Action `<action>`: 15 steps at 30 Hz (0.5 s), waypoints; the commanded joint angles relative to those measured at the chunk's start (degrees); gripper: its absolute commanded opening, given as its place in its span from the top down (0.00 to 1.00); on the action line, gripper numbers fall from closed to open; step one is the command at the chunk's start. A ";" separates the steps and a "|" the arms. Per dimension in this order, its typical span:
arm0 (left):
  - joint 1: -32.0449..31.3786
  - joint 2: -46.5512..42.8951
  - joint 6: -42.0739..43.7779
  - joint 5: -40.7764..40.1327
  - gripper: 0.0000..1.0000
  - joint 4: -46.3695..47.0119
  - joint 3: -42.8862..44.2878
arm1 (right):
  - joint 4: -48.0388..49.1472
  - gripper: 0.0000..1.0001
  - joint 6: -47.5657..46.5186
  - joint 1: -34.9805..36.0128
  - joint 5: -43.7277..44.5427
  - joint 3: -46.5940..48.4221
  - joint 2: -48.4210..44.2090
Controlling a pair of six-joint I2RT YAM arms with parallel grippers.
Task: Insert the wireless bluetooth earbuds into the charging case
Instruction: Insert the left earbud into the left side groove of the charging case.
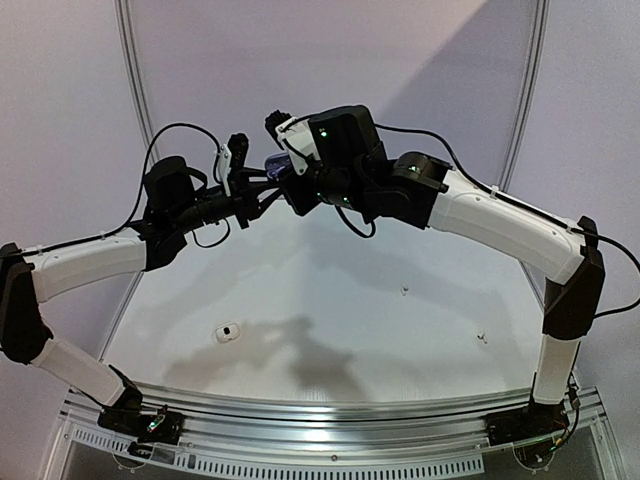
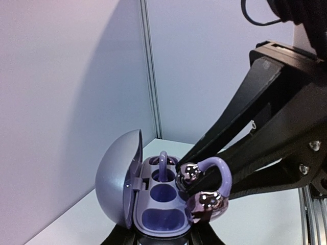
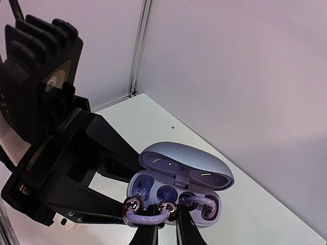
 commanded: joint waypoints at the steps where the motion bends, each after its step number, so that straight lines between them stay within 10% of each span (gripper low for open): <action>1: -0.92 -1.14 -0.05 4.06 1.00 3.75 0.58 | 0.37 0.98 1.96 -0.30 -0.87 -0.33 0.50; 15: -1.01 -1.41 6.26 4.06 1.00 3.30 0.23 | -2.39 0.99 2.60 -0.31 1.37 4.79 3.98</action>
